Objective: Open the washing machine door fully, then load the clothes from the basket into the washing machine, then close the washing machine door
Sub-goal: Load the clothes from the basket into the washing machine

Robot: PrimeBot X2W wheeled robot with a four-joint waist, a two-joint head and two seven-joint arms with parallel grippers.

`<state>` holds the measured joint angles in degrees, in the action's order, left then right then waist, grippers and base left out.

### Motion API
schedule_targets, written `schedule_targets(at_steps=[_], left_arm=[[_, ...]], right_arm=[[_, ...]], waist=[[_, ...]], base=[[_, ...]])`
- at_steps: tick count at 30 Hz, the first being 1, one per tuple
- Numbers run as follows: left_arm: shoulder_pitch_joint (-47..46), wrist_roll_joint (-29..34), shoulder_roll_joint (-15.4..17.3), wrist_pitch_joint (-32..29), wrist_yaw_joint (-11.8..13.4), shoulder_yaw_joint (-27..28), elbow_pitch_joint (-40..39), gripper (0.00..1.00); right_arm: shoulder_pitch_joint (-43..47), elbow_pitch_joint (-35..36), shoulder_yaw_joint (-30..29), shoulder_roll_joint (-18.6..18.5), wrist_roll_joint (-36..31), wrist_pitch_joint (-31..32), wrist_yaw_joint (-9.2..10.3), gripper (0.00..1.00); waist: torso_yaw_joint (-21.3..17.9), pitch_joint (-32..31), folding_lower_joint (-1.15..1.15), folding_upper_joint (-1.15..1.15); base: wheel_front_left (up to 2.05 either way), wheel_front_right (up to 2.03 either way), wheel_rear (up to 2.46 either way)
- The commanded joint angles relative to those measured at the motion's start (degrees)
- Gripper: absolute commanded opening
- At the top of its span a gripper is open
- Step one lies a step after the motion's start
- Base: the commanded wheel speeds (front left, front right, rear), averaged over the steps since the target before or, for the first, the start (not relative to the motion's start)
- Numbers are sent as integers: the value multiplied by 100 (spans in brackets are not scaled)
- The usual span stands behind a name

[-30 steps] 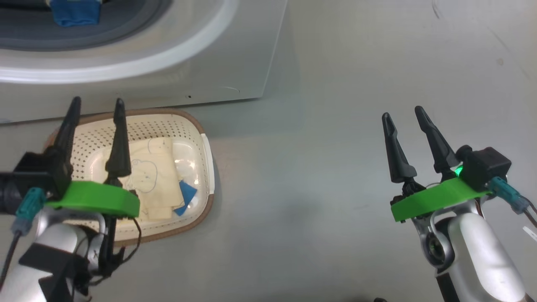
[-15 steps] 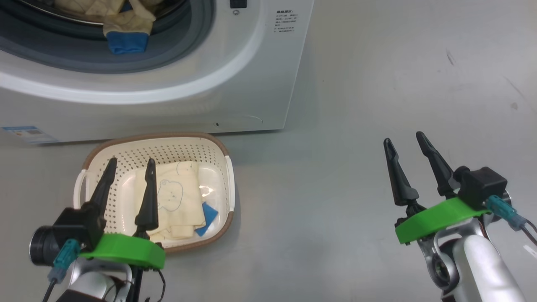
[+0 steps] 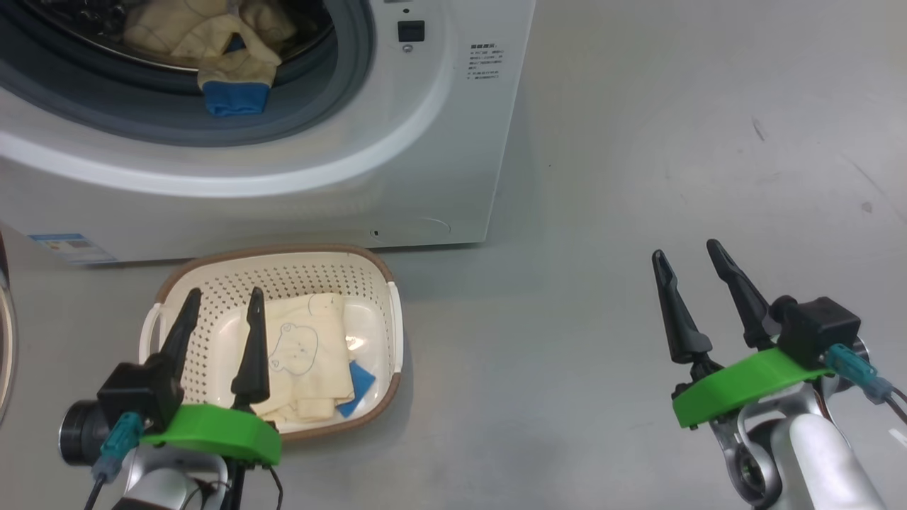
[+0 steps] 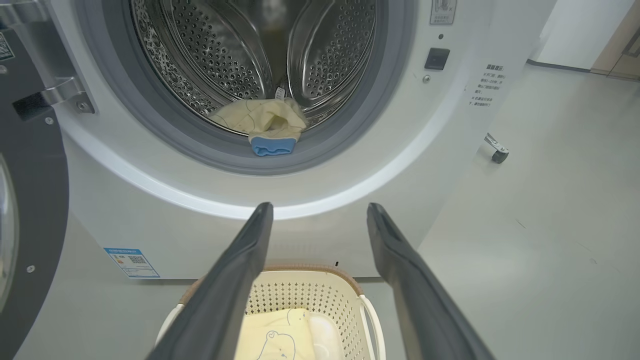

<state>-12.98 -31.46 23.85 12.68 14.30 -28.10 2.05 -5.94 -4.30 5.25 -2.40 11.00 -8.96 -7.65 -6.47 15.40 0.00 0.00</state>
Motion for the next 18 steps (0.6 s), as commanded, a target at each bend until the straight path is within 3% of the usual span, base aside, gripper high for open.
schedule_targets(at_steps=[1,6,18], left_arm=[[-103,-41,93,84,1497,218,-112,100],[-148,-80,57,67,1468,199,-81,100],[-871,-376,134,-222,1062,328,531,100]], right_arm=[[9,221,107,-48,-41,34,16,100],[25,268,123,-48,-18,54,16,100],[-133,232,230,-48,111,-38,16,100]], waist=[[0,-10,0,0],[8,26,0,0],[-149,361,0,0]], base=[[0,0,0],[0,0,0],[0,0,0]])
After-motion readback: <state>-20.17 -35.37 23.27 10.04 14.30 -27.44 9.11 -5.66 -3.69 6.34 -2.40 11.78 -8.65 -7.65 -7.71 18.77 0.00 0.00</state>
